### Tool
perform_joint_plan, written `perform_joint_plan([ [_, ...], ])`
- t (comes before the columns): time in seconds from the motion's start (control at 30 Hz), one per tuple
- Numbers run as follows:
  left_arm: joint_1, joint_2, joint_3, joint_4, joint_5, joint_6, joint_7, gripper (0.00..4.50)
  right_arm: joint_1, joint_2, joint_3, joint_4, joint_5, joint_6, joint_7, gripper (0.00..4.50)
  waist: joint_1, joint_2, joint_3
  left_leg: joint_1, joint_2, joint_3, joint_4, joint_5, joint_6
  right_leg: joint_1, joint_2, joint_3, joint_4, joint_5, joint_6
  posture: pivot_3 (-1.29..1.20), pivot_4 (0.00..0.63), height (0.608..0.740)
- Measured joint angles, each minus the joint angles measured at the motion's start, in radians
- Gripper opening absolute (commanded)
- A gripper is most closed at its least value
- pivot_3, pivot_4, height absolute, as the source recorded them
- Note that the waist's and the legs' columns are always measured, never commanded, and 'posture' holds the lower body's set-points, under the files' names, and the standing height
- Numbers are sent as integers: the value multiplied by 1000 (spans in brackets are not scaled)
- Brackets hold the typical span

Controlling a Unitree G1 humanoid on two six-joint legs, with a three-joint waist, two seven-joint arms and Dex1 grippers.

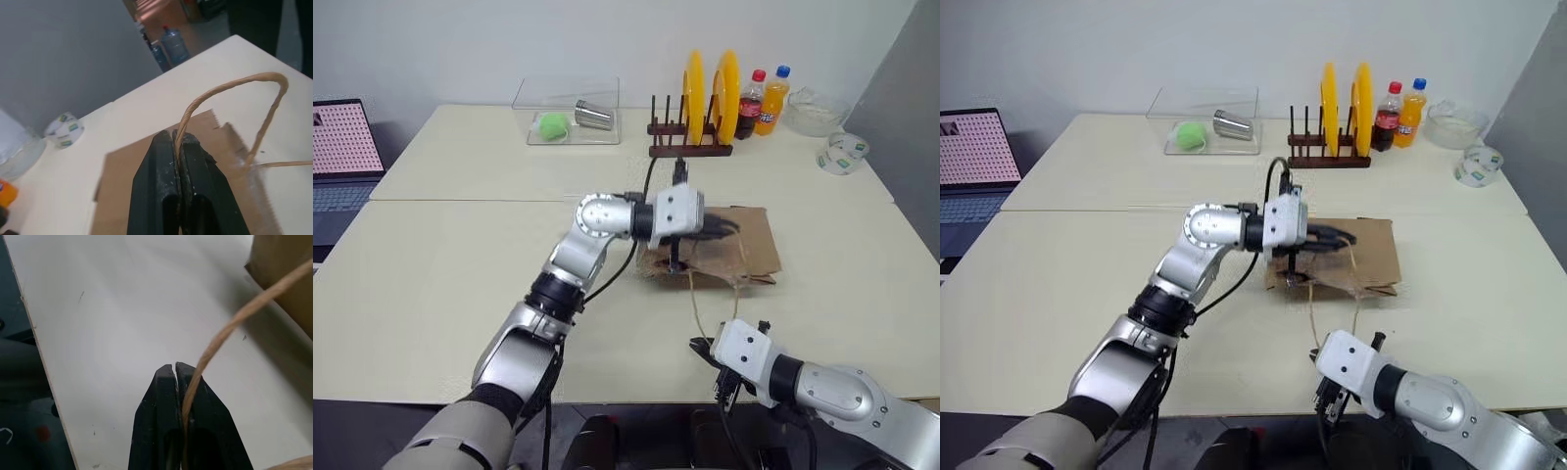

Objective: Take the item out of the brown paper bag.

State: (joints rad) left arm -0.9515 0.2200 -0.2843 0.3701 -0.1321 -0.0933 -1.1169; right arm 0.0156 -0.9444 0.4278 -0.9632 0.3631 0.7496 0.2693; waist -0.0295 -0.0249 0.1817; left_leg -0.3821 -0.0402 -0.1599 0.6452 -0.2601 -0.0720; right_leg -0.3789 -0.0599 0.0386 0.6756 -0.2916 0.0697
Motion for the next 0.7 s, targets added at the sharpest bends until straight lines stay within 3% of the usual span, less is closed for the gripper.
perform_joint_plan([
  [0.23,-100,-7,63,61,-59,149,15,0,10,6,63,1,-108,4,66,78,-2,0,0,0,0,0,0,0,0,-1,0,0,1,0,0,0,150,740],
  [0.7,-288,-42,199,274,-104,165,61,0,51,48,89,4,-255,8,123,78,-2,0,0,-1,0,0,0,0,0,-1,0,0,1,-2,3,0,150,740],
])
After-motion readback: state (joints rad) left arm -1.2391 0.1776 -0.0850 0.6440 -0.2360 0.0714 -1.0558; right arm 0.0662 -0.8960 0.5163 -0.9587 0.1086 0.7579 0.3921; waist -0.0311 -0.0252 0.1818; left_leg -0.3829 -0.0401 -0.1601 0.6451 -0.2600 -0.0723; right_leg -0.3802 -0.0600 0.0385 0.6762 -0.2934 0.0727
